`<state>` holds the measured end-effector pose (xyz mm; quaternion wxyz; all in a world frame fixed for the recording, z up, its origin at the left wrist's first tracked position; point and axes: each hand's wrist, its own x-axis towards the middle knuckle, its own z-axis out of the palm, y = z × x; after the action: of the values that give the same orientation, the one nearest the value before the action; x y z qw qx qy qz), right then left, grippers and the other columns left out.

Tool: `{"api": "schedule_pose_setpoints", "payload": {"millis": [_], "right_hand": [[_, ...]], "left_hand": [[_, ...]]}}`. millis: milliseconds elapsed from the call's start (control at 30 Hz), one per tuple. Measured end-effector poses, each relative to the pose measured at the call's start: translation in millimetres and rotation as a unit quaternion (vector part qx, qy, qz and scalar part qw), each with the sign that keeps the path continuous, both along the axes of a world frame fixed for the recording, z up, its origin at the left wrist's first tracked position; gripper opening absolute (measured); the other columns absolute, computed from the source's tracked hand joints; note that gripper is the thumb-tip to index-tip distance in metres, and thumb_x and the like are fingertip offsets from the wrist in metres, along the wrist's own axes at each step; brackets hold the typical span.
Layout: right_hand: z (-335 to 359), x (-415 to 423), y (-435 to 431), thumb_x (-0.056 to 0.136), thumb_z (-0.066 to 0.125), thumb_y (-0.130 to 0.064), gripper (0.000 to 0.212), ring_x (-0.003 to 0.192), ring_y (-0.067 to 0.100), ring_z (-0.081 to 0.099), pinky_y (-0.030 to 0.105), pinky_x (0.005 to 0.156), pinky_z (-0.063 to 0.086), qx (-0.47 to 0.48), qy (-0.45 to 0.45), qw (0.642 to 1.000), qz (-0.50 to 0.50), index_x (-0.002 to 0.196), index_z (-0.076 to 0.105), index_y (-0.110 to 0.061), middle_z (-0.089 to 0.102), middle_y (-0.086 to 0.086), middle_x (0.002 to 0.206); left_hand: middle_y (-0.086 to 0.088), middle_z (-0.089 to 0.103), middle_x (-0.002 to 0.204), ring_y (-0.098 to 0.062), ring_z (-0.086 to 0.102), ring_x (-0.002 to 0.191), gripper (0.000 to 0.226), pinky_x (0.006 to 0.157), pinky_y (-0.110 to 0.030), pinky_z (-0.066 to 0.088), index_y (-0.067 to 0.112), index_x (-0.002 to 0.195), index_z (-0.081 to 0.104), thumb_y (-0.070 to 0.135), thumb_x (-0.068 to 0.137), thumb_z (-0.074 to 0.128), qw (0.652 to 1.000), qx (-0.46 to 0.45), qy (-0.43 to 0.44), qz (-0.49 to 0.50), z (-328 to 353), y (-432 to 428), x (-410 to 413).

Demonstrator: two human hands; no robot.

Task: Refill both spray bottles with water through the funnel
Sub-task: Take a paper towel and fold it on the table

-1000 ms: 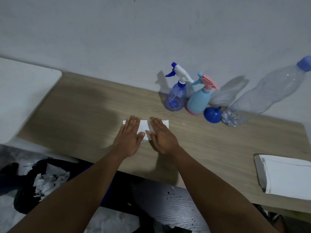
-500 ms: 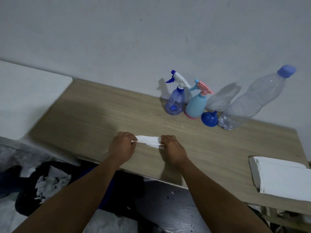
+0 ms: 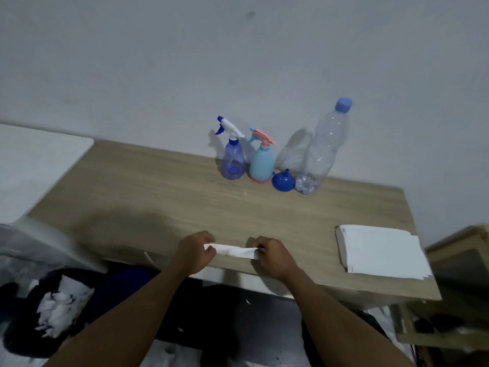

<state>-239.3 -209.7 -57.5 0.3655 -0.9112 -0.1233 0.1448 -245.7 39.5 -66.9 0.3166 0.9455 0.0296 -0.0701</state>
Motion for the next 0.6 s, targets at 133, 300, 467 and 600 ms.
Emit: {"api": "schedule_pose_setpoints", "payload": {"millis": [133, 300, 467, 600], "right_hand": [[-6, -43, -71, 0.084, 0.065, -0.001, 0.035, 0.072, -0.01, 0.06, 0.009, 0.067, 0.041, 0.114, -0.017, 0.986, -0.119, 0.081, 0.057, -0.035, 0.064, -0.018, 0.079], [-28, -97, -162, 0.086, 0.07, -0.001, 0.028, 0.057, -0.002, 0.054, 0.021, 0.062, 0.045, 0.183, 0.047, 0.951, -0.244, 0.081, 0.054, -0.023, 0.064, -0.007, 0.077], [-54, -158, -244, 0.086, 0.074, -0.004, 0.022, 0.053, 0.013, 0.048, 0.026, 0.057, 0.042, 0.163, 0.116, 0.919, -0.34, 0.075, 0.06, -0.018, 0.059, 0.004, 0.064], [-79, -209, -290, 0.084, 0.065, 0.01, 0.035, 0.064, 0.018, 0.061, 0.022, 0.06, 0.049, 0.123, 0.16, 0.899, -0.388, 0.073, 0.066, -0.024, 0.068, 0.0, 0.075]], "left_hand": [[-0.003, 0.063, 0.092, -0.018, 0.058, 0.083, 0.021, 0.069, -0.02, 0.036, 0.012, 0.091, 0.058, 0.006, 0.077, 0.072, 0.993, -0.093, -0.006, 0.071, 8, -71, -32], [0.007, 0.06, 0.068, -0.019, 0.056, 0.066, 0.03, 0.058, -0.014, 0.035, 0.028, 0.065, 0.055, 0.013, 0.071, 0.08, 0.988, -0.135, -0.024, 0.072, 3, -157, -76], [-0.002, 0.07, 0.08, -0.01, 0.062, 0.064, 0.017, 0.062, -0.02, 0.045, 0.023, 0.074, 0.069, 0.01, 0.075, 0.08, 0.981, -0.172, 0.068, 0.059, -24, -235, -115], [-0.014, 0.068, 0.073, -0.008, 0.054, 0.039, 0.024, 0.044, -0.02, 0.044, 0.003, 0.107, 0.069, -0.003, 0.084, 0.065, 0.954, -0.184, 0.235, 0.03, -56, -291, -146]]}}
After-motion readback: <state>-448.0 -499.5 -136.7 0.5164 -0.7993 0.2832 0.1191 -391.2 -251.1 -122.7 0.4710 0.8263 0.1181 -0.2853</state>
